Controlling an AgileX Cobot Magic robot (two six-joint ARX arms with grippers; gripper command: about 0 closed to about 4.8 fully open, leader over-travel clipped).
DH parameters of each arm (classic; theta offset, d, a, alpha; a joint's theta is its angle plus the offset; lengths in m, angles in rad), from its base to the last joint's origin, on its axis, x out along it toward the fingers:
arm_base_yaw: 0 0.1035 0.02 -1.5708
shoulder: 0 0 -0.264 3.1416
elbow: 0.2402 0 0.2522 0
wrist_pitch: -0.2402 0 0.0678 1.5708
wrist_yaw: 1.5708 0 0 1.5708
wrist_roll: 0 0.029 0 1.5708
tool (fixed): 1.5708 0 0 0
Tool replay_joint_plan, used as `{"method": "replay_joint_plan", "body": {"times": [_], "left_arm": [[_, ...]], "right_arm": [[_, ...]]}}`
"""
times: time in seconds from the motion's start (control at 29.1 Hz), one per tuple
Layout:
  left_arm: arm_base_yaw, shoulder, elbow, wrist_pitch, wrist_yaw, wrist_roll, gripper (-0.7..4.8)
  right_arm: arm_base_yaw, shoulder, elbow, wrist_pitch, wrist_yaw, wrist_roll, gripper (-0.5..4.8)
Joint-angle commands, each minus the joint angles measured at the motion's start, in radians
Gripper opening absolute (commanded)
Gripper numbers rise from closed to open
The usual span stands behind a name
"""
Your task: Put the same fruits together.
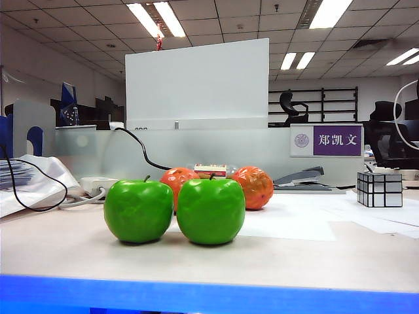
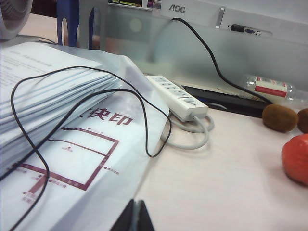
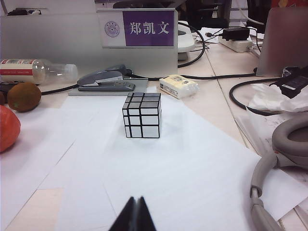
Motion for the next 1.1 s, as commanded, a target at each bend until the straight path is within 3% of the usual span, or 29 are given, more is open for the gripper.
{"method": "replay_joint_plan", "body": {"times": [0.03,0.17,1.1], "left_arm": [[0.001,-0.001,0.001,0.009,0.01,0.034,-0.05],[-0.008,-0.001,0.001,0.009,0.072,0.083,-0.05],[-0.032,-0.001,0.001,0.011,0.068,0.139,-0.05]], "right_arm": [[0.0,-0.002,-0.008,0.015,0.002,0.0,-0.05],[0.0,-0.002,-0.008,0.015,0.002,0.0,-0.05],[0.0,-0.002,-0.008,0.014,0.002,0.0,-0.05]]}}
